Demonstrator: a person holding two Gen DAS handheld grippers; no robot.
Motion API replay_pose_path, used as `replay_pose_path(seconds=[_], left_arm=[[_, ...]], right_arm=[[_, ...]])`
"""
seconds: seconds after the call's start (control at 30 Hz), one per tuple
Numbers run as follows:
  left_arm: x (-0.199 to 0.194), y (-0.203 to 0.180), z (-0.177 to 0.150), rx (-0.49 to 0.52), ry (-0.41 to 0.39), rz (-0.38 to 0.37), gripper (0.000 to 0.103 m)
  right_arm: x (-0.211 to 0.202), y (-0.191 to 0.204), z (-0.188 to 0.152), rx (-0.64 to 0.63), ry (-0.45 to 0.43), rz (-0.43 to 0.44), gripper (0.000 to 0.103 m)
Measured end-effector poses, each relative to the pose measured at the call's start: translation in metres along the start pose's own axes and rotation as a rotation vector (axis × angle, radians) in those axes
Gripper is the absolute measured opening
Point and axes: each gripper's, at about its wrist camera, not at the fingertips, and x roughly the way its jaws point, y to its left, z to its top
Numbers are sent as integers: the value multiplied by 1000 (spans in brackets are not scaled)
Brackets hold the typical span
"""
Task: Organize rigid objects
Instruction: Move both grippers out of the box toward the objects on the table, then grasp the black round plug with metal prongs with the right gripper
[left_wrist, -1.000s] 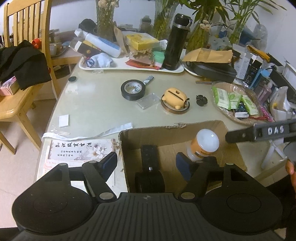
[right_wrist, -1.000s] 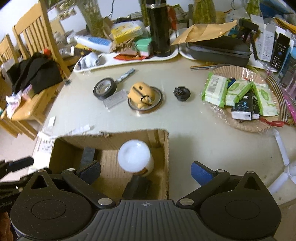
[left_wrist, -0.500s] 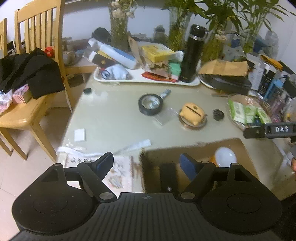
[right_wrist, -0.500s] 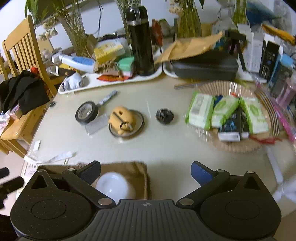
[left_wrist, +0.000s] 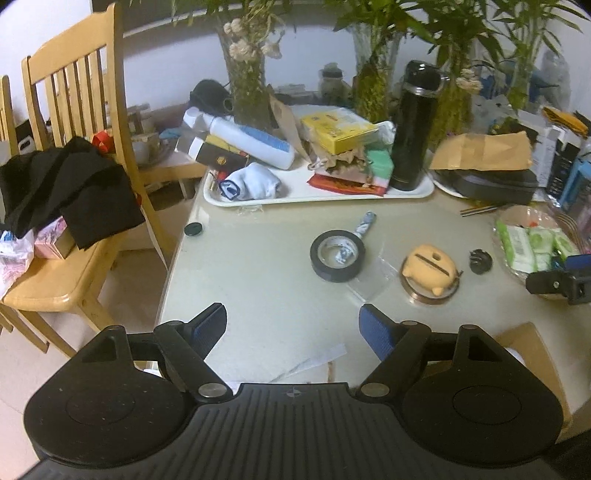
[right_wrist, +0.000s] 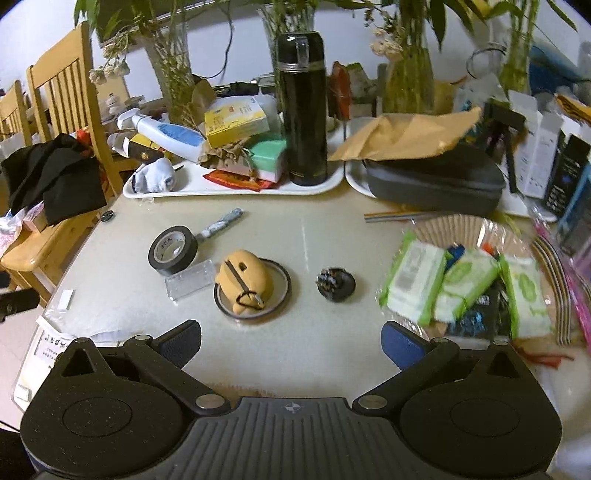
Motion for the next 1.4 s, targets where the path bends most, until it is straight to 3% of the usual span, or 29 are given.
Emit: replay_pose_path(seconds=[0.2,0.53,0.83,1.13,1.2,1.23,1.4], left_arm=[[6,8,3,-53,-3,-4,79],[2,13,11,-102,-12,-73,79],[-2,9,17,-130,-23,-126,79],[1,10,19,-151,-12,-132,79],[2,9,19,-147,-7,-125,79],[2,8,19,-146,-5,-121,79],[5,8,19,-155,9,-110,79]], right_arm=[[21,-4,15,-38,-5,34,102],[69,-19,30,-75,56,24,73],[111,-39,36,-47,104,-24,67],[138,-44,33,-53,136,-29,63],[142,-43,32,-57,142,-29,56],[143,-43,32,-56,149,-27,48],[139,-41,33,-64,143,-34,47]])
